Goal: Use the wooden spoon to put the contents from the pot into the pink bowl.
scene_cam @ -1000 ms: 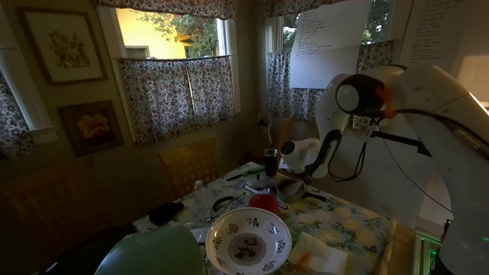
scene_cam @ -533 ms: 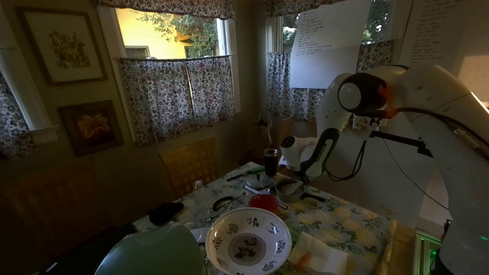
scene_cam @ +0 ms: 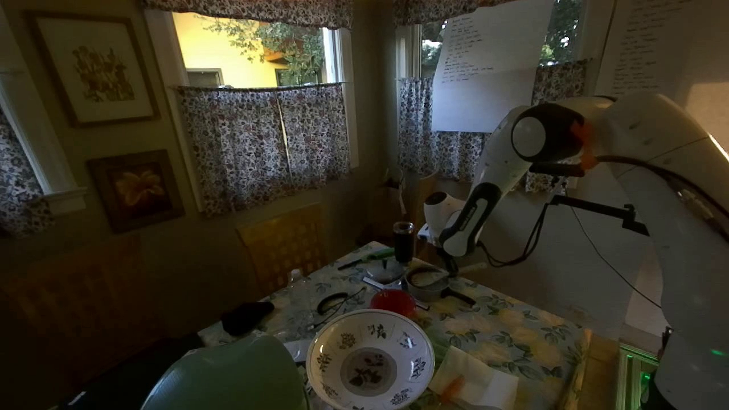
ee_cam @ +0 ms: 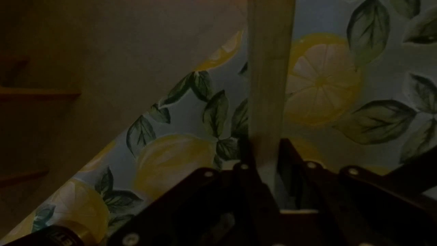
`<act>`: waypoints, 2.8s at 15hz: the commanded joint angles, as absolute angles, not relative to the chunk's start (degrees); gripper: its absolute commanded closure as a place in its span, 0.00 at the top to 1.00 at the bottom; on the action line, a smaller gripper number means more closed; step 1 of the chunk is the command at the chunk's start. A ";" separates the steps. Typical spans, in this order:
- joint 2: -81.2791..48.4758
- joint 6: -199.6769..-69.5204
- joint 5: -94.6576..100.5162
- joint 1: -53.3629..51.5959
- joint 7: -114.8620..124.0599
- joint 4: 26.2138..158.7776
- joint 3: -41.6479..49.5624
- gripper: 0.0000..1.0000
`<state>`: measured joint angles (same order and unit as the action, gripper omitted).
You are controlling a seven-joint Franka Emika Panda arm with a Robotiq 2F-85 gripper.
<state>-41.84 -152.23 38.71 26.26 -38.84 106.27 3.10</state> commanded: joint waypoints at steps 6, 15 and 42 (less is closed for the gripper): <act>-37.69 -152.37 22.95 25.69 -48.89 108.56 1.40 0.06; -32.09 -150.75 17.25 23.63 -51.79 111.76 1.98 0.06; -35.86 -151.26 75.53 -0.20 -18.21 111.66 14.84 0.06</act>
<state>-35.18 -152.29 66.47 0.43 -24.23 112.23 15.14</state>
